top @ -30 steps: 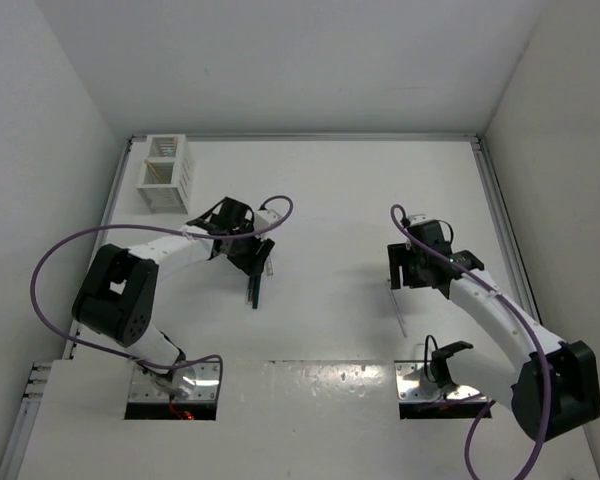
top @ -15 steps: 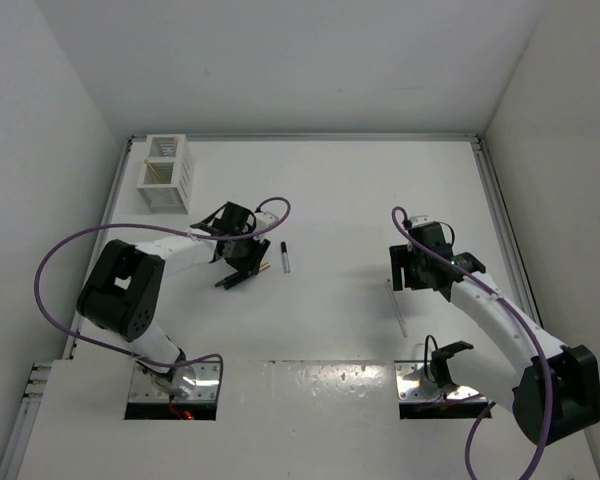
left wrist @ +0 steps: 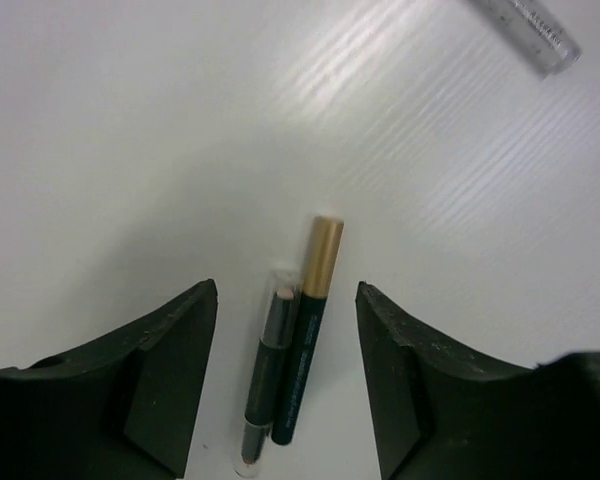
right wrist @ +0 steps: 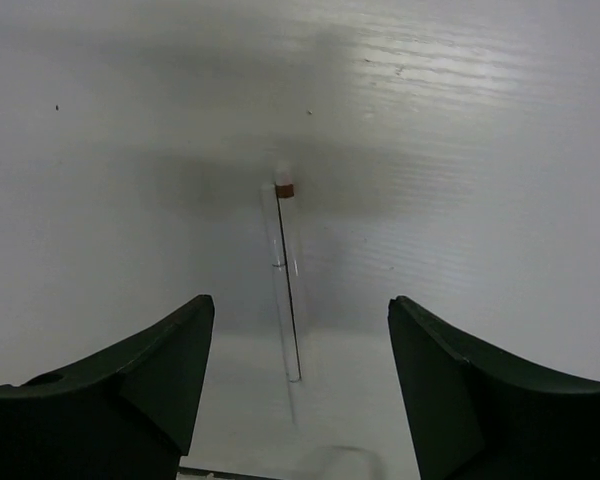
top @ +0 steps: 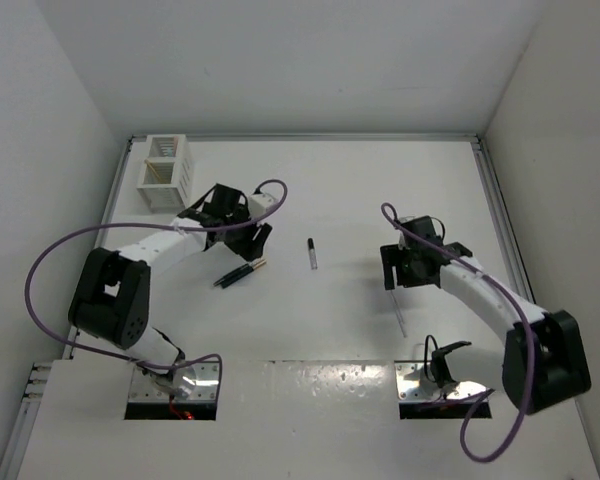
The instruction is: Organize the makeup
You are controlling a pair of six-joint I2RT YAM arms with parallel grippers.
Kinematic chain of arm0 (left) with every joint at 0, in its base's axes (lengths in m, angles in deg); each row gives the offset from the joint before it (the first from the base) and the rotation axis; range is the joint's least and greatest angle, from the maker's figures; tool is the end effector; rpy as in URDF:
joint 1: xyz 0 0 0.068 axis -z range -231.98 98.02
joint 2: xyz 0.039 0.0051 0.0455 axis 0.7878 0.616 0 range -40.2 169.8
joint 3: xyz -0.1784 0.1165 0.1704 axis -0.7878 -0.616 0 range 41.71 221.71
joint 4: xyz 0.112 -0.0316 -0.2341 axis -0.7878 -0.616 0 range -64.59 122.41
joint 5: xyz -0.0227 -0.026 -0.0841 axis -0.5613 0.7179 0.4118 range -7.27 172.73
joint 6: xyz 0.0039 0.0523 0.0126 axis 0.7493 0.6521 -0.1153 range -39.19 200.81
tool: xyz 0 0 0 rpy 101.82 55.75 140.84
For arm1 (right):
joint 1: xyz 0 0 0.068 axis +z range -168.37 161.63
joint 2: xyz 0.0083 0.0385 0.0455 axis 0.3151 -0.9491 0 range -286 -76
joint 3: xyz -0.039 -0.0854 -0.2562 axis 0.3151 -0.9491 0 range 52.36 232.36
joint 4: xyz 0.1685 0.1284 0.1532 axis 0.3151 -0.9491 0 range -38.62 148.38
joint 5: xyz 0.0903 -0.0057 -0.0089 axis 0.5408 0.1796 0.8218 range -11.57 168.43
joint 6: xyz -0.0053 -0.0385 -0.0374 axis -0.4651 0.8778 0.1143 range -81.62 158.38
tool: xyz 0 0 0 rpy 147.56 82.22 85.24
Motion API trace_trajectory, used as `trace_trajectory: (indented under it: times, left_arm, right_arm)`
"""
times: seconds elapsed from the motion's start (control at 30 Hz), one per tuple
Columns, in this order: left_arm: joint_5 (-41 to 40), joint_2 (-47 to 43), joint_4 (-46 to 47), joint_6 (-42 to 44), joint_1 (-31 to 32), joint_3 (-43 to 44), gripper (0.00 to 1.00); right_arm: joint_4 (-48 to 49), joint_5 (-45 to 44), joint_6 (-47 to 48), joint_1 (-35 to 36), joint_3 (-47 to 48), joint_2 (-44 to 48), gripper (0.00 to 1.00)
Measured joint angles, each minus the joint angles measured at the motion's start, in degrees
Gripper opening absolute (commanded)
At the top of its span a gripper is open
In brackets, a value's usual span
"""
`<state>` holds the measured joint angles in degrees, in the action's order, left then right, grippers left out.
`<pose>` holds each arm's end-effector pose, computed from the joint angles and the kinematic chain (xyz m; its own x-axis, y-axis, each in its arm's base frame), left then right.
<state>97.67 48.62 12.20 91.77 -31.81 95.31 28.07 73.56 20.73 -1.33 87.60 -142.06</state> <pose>0.2885 -0.1158 0.1960 -0.6694 0.4416 -0.5975 0.6089 0.7869 -0.1006 0.1987 0.0579 0.1850 -0.8745 0.0480 -0.4827 0.0130 0.9971 0.0756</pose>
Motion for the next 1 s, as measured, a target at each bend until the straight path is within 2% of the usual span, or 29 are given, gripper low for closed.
trace_trajectory:
  times: [0.2,0.37,0.47,0.63,0.8,0.9,1.0]
  left_arm:
    - [3.3,0.0,1.2,1.2,1.1,7.6,0.63]
    - [4.2,0.0,0.3,1.2,-0.8,8.0,0.63]
    - [3.3,-0.4,-0.4,2.0,-3.8,7.2,0.63]
    - [0.5,-3.5,-1.7,4.2,-8.2,3.1,0.63]
    - [-0.2,-5.3,-2.9,5.3,-8.9,1.7,0.63]
    - [-0.2,-5.8,-3.0,5.5,-9.0,1.3,0.63]
    - [-0.2,-5.8,-3.1,5.5,-9.0,1.1,0.62]
  right_arm:
    - [3.3,3.3,0.2,0.1,10.7,-16.1,0.63]
    - [7.1,7.1,-1.1,2.8,23.3,-26.9,0.63]
    - [8.7,7.6,-1.5,6.1,27.6,-31.6,0.63]
    - [8.6,4.7,-2.9,10.9,30.9,-38.8,0.59]
    - [5.1,-0.9,-2.9,10.5,34.2,-44.7,0.54]
    - [3.6,-3.4,-3.0,10.1,36.2,-47.3,0.46]
    - [2.8,-4.2,-3.0,9.9,36.7,-47.5,0.28]
